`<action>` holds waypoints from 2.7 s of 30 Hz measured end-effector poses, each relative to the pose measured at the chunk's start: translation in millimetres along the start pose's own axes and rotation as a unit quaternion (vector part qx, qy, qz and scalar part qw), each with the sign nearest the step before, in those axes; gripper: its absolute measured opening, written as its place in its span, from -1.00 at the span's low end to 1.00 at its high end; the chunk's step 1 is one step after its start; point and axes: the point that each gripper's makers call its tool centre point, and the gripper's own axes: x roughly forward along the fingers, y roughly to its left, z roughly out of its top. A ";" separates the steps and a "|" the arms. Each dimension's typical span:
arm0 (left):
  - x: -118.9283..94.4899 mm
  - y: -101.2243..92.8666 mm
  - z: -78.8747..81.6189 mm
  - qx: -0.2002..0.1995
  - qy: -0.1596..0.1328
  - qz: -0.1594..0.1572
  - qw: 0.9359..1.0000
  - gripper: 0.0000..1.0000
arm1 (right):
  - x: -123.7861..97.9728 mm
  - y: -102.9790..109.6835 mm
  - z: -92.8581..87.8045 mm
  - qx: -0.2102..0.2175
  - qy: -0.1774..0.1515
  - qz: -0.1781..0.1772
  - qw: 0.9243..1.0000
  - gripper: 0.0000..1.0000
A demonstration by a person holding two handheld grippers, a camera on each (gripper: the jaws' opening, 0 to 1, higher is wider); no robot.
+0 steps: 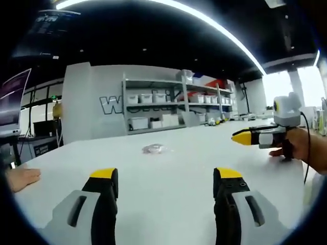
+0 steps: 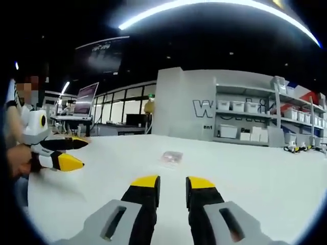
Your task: Open the resealable bag by pulling the two sides of the seal apart until the entire bag opening is separated and visibly accessible.
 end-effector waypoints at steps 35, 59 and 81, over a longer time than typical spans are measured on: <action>-0.7 -1.1 3.1 -0.009 -0.010 -0.005 1.000 0.51 | 14.4 -7.5 24.3 -0.038 -0.003 0.009 0.999 -0.65; -0.2 0.4 0.5 -0.010 -0.004 -0.003 1.000 0.51 | 65.4 -6.0 -4.0 -0.023 0.048 0.057 0.997 -0.65; -0.4 1.7 0.3 -0.011 -0.003 -0.001 1.000 0.49 | 68.4 -9.4 -12.9 0.012 0.053 0.059 0.997 -0.66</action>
